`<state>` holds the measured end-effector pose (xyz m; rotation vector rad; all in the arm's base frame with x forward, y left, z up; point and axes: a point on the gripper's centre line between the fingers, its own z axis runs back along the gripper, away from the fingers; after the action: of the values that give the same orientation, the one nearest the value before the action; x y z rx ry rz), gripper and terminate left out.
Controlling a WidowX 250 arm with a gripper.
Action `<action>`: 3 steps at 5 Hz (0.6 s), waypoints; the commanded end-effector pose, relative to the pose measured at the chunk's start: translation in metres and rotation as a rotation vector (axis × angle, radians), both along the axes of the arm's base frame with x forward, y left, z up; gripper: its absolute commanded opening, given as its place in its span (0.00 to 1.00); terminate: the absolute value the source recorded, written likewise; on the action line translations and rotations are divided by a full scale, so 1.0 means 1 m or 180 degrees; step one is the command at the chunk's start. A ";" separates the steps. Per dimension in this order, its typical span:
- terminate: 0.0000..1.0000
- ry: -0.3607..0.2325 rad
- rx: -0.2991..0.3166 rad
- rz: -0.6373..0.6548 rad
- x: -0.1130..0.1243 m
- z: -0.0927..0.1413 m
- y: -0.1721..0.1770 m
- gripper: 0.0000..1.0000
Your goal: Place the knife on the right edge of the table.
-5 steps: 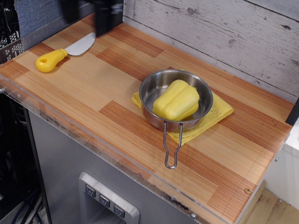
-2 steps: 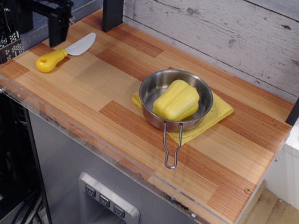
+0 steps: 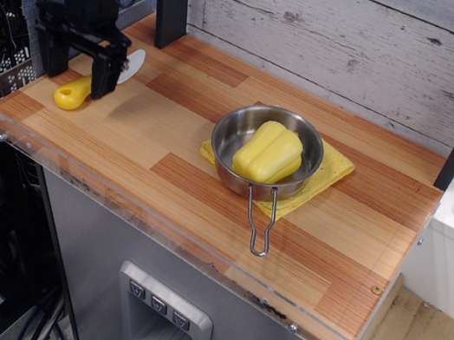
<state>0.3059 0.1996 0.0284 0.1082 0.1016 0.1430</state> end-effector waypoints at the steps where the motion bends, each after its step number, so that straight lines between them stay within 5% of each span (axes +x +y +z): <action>1: 0.00 0.0011 0.0200 -0.0004 0.011 -0.003 0.012 1.00; 2: 0.00 0.0075 0.0201 0.0055 0.012 -0.012 0.013 1.00; 3: 0.00 0.0216 0.0250 0.0132 0.011 -0.017 0.013 0.00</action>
<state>0.3202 0.2095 0.0080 0.1845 0.1756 0.1698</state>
